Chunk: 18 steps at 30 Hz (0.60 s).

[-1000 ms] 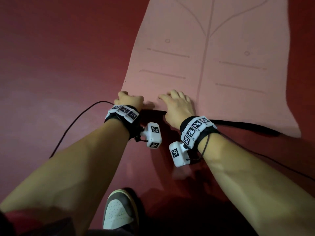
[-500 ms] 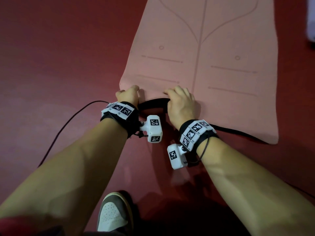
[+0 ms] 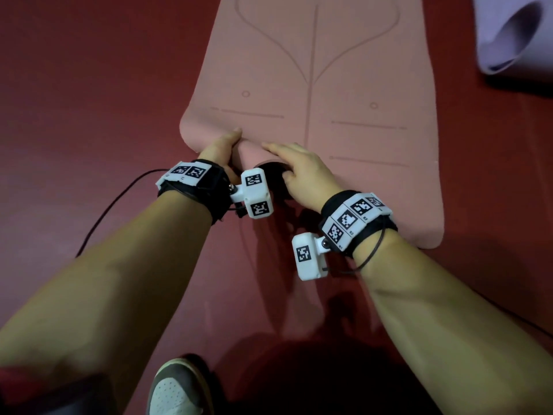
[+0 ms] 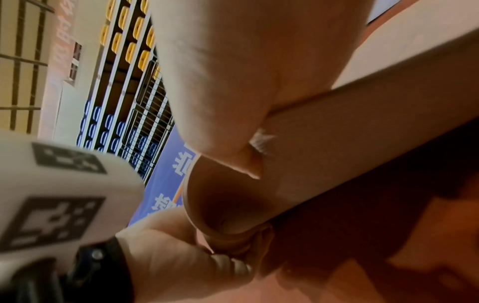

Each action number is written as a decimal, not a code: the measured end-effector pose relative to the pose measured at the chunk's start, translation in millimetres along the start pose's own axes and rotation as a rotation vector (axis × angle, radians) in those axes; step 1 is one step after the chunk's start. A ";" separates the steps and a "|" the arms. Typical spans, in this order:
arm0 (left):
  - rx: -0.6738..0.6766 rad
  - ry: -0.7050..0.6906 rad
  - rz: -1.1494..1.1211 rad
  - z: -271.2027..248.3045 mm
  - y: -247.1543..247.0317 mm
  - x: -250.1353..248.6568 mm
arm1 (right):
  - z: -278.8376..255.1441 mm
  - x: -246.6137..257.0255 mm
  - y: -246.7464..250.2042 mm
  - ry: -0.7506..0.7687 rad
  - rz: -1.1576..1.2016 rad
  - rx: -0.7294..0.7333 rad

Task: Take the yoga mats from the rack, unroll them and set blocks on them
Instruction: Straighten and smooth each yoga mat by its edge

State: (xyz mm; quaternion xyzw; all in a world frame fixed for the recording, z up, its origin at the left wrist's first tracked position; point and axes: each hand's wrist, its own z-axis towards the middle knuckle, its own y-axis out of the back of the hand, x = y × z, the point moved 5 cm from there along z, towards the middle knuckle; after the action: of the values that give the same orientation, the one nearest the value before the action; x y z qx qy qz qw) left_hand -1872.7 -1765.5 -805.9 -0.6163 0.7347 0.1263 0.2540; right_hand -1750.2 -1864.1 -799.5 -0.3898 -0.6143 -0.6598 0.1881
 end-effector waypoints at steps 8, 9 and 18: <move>-0.063 0.029 0.051 -0.8 -6.4 -12.0 | -3.2 -13.1 -1.1 -0.130 -0.006 0.154; -0.065 0.030 0.043 -1.0 -6.5 -11.5 | -3.8 -14.8 -2.0 -0.158 -0.013 0.127; -0.061 0.054 0.009 2.6 -3.7 1.8 | -13.0 -18.2 -3.8 -0.281 0.020 0.025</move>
State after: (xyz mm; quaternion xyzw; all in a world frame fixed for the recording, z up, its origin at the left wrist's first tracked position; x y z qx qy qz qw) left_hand -1868.7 -1766.5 -808.6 -0.6236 0.7399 0.1331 0.2144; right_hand -1745.3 -1880.1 -814.8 -0.4822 -0.6389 -0.5888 0.1117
